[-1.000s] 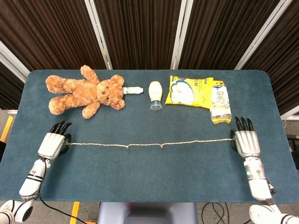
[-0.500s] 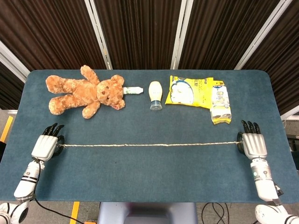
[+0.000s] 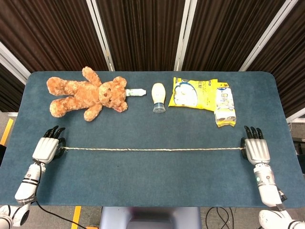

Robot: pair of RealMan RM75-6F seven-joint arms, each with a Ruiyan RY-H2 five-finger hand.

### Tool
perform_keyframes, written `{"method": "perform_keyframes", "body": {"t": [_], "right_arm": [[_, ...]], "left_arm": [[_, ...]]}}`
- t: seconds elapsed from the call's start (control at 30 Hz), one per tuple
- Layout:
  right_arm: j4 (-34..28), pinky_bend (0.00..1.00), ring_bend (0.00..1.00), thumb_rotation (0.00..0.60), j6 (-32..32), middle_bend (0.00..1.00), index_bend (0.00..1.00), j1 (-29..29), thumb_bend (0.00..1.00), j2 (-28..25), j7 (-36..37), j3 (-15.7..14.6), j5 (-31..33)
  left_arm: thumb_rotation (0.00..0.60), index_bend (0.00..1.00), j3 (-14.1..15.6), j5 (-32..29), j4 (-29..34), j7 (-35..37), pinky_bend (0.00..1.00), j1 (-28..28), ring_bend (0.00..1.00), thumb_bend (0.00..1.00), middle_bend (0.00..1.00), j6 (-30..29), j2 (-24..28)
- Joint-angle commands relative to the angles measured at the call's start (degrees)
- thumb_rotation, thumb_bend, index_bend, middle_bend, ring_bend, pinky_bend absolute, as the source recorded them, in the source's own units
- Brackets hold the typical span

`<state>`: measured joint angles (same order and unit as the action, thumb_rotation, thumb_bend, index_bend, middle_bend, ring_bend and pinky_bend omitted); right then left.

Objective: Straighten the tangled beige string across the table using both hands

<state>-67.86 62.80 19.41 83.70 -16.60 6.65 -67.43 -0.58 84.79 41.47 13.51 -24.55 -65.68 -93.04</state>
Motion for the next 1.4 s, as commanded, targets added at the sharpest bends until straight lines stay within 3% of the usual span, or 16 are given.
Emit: {"method": "perform_keyframes", "body": {"t": [0.03,0.17,0.23,0.33,0.43,0.47,0.5,0.53,0.77,0.9,1.0,1.23,1.4], "right_arm": [[0.72,0.0,0.0,0.6,-1.49,0.16,0.76,0.54,0.58,0.66,-1.07,0.04,1.03],[1.62,0.0,0.0,0.6,-2.1,0.15,0.69,0.91,0.58,1.47,-2.3,0.18,1.78],[1.76,0.0,0.0,0.6,-3.34,0.14,0.62,1.12,0.58,1.31,-3.48,-0.14,2.47],[0.98,0.0,0.0,0.6,-5.56,0.08,0.42,1.51,0.58,0.43,-5.02,-0.41,3.94],[0.4,0.0,0.0,0.6,-6.56,0.02,0.19,1.7,0.57,-0.09,-5.95,-0.46,4.91],[0.11,0.0,0.0,0.6,-6.99,0.0,0.1,1.83,0.56,-0.37,-6.64,-0.48,5.49],[-0.08,0.0,0.0,0.6,-7.38,0.0,0.05,1.92,0.55,-0.68,-7.44,-0.62,6.01],[-0.39,0.0,0.0,0.6,-7.52,0.0,0.03,1.97,0.55,-0.89,-7.73,-0.61,6.3],[-5.38,0.0,0.0,0.6,-6.35,0.0,0.0,1.35,0.35,-4.89,-6.08,-0.89,5.05],[-11.22,0.0,0.0,0.6,-2.31,0.0,0.0,-0.29,0.35,-9.38,-2.63,-1.73,0.17],[-15.73,0.0,0.0,0.6,4.16,0.0,0.0,-2.87,0.35,-12.19,0.09,-3.06,-5.63],[-20.03,0.0,0.0,0.6,20.46,0.0,0.0,-10.7,0.35,-15.32,6.94,-8.49,-20.33],[-17.61,0.0,0.0,0.6,27.9,0.0,0.0,-15.55,0.35,-14.43,10.02,-11.01,-24.73]], "left_arm": [[0.6,0.58,-0.12,-0.08,-1.07,0.44,0.14,-0.29,0.0,0.45,0.12,0.76,-0.64],[0.6,0.57,-0.24,-0.35,-2.6,1.25,0.14,-0.59,0.0,0.45,0.12,2.03,-1.47],[0.6,0.55,-0.21,-0.42,-3.44,1.43,0.13,-0.62,0.0,0.45,0.12,2.53,-1.89],[0.6,0.49,-0.17,-0.52,-3.96,1.61,0.12,-0.69,0.0,0.45,0.12,3.17,-2.06],[0.6,0.28,-0.07,-0.67,-4.19,1.46,0.09,-0.72,0.0,0.45,0.09,4.01,-2.08],[0.6,0.15,-0.01,-0.82,-4.24,1.25,0.07,-0.76,0.0,0.44,0.07,4.7,-2.0],[0.6,0.05,0.08,-1.15,-4.07,1.01,0.07,-0.76,0.0,0.44,0.05,5.91,-1.68],[0.6,0.02,-0.01,-1.23,-3.61,1.28,0.06,-0.75,0.0,0.44,0.04,5.96,-1.41],[0.6,0.0,-0.4,-0.63,0.41,7.33,0.06,1.16,0.0,0.43,0.0,1.35,2.26],[0.6,0.0,0.08,0.9,7.8,12.18,0.06,3.17,0.0,0.41,0.0,-3.42,8.07],[0.6,0.0,0.75,2.69,15.69,12.76,0.06,5.19,0.0,0.41,0.0,-8.49,13.33],[0.6,0.0,3.82,6.73,32.25,1.35,0.06,13.74,0.0,0.41,0.0,-23.03,21.74],[0.6,0.0,6.17,7.13,36.59,-7.31,0.06,19.36,0.0,0.41,0.0,-27.85,22.91]]}}
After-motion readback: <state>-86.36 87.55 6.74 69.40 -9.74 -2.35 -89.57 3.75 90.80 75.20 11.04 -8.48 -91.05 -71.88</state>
